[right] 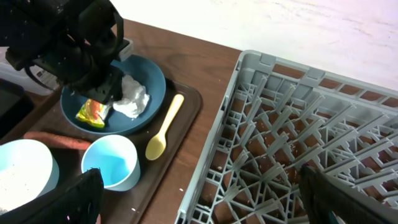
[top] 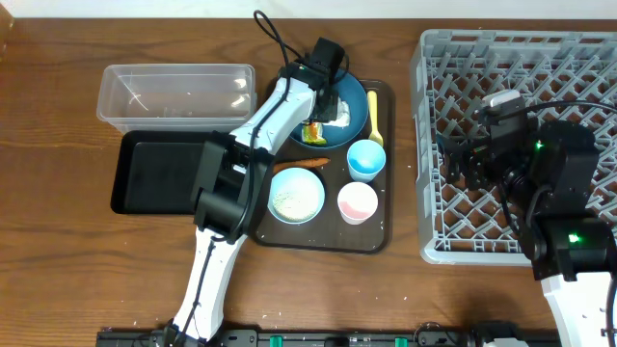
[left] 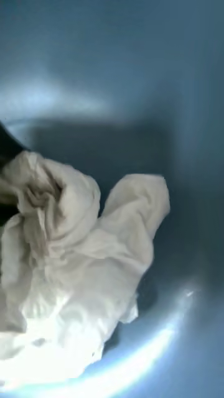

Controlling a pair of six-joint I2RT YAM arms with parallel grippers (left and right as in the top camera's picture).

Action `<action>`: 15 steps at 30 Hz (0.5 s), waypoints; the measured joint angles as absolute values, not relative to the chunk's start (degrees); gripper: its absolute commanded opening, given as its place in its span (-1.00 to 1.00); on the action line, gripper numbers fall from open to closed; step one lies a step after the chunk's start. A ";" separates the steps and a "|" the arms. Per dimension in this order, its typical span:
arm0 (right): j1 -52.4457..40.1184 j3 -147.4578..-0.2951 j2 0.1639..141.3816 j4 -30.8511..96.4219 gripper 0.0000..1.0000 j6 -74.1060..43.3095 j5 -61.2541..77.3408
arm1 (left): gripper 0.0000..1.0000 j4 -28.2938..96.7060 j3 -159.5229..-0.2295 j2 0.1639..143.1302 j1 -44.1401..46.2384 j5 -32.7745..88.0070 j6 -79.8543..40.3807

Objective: Sort waste into correct bins and load items into the dishwasher rack
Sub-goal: 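Reach the left gripper to the blue plate and grasp the paper waste, then carry the waste left and drop it into the clear bin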

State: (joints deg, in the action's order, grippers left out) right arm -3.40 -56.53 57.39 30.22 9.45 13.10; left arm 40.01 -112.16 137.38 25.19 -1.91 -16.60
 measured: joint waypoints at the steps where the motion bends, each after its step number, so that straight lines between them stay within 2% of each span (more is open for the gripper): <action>1: -3.40 -56.53 57.39 30.22 0.94 9.43 13.10 | -0.87 40.01 -112.16 137.38 25.21 -1.96 -16.67; 10: -3.40 -56.53 57.39 30.22 0.83 9.39 13.10 | -0.88 42.44 -113.84 136.31 24.62 1.39 -16.53; 15: -3.40 -56.53 57.39 30.20 0.84 9.37 13.10 | -0.88 43.05 -114.67 127.24 22.15 3.11 -16.53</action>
